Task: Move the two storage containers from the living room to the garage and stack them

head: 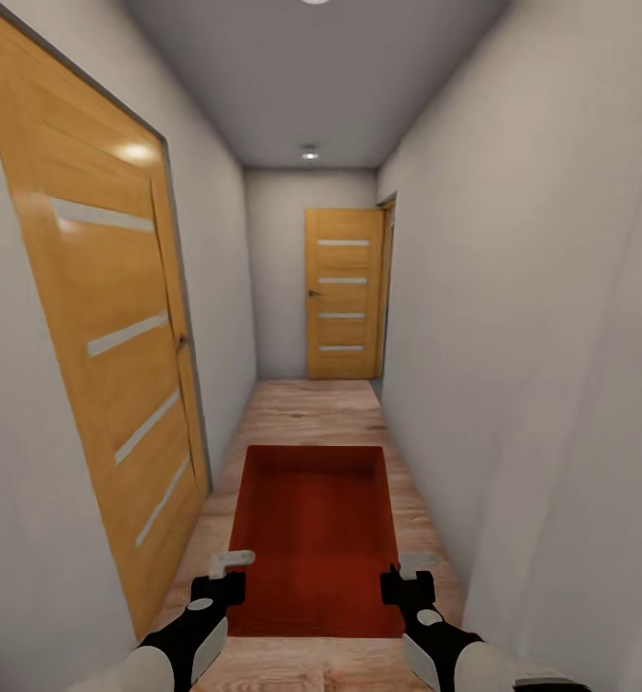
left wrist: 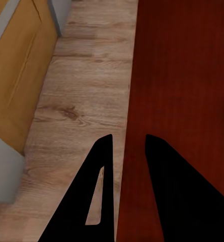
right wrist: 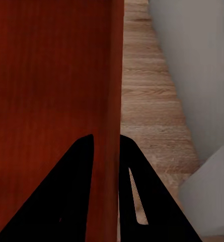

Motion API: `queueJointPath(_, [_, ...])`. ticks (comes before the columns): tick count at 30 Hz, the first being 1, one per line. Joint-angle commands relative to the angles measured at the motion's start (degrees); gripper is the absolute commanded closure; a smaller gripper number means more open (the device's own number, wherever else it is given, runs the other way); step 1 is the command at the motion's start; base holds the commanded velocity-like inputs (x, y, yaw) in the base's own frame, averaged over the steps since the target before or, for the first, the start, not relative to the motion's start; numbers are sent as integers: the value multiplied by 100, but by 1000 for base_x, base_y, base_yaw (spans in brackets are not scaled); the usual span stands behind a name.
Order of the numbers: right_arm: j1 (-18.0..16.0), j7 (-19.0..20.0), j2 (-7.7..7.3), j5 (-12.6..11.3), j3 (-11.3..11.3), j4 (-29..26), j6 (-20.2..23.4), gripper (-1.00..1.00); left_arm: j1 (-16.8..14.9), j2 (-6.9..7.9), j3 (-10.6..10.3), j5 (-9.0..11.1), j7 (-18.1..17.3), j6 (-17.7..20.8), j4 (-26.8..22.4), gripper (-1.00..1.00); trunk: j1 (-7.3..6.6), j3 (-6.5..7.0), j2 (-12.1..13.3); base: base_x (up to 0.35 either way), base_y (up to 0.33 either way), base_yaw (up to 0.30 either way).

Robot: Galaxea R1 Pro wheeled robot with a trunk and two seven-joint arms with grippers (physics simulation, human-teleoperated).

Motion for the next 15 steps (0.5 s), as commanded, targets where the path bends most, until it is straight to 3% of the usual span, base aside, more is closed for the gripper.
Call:
queueJointPath(1, [-11, -67, -1, -10, -113, -16, -34, 100, -2, 39, 68, 43, 71, -24, 23, 100, 4, -9, -7, 322, 107, -251])
queueJointPath(5, [-11, -67, -6, -10, -114, -16, -34, 100, -2, 40, 68, 43, 71, -24, 23, 100, 4, -9, -7, 322, 103, -139])
queueJointPath(15, [-11, -67, 1, -8, -114, -16, -28, 100, -2, 44, 68, 43, 73, -24, 23, 100, 4, -9, -7, 322, 97, -8])
